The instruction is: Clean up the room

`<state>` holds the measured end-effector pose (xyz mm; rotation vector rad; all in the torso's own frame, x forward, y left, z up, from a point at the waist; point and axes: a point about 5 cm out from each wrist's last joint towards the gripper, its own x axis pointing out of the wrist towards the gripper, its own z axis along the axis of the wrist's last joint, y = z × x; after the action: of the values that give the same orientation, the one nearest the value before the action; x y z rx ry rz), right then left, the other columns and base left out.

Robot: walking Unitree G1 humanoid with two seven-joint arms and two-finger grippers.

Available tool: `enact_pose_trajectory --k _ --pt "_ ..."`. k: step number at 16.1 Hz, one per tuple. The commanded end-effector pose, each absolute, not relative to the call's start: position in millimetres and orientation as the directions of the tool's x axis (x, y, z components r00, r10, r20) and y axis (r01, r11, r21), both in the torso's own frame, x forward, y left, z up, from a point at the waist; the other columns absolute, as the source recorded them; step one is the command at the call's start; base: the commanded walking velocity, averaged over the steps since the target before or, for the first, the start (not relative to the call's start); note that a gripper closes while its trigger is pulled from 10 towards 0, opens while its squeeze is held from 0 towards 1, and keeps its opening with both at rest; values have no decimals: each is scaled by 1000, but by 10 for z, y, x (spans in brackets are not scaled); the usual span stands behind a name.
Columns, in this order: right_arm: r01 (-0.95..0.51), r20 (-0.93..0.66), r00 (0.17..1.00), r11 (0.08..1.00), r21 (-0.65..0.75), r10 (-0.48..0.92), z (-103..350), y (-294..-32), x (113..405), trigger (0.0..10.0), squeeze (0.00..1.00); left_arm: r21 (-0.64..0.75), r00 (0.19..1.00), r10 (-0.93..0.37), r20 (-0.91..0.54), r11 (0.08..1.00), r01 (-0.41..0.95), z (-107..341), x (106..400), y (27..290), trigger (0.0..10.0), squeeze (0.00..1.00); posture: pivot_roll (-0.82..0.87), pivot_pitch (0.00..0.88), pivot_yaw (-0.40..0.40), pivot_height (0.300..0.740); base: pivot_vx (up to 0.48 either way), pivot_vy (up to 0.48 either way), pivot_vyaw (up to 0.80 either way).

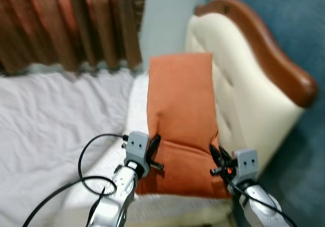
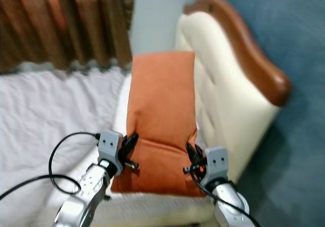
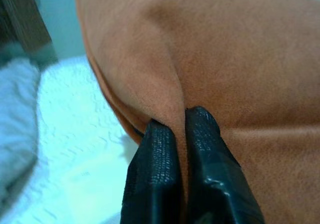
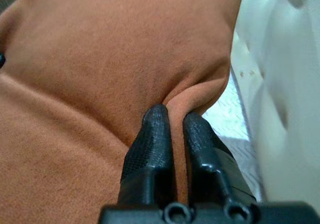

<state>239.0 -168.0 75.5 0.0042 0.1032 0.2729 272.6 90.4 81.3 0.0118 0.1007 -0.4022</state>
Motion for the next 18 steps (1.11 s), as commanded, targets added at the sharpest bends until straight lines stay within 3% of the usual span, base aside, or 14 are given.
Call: enact_pose_trajectory --k 1,6,10,18 --pt "-171 -111 980 985 -36 166 780 -1974 2383 10000 0 40 984 -173 -33 984 175 969 2852 1336 10000 0 -86 9 -1 740 240 -412 0" --pt "-187 -115 977 982 -38 181 783 -1951 2375 10000 0 36 989 -148 -25 988 148 962 2853 1364 10000 0 -84 18 -5 740 292 -376 0" --pt "-205 -121 973 978 -42 198 792 -1926 2405 10000 0 71 991 -134 -17 988 135 971 2854 1354 10000 0 -84 18 -5 740 0 0 291" --pt "-216 -123 970 975 -46 209 799 -1902 2421 10000 0 84 990 -142 -15 986 143 974 2886 1361 10000 0 -84 20 -8 740 468 0 88"
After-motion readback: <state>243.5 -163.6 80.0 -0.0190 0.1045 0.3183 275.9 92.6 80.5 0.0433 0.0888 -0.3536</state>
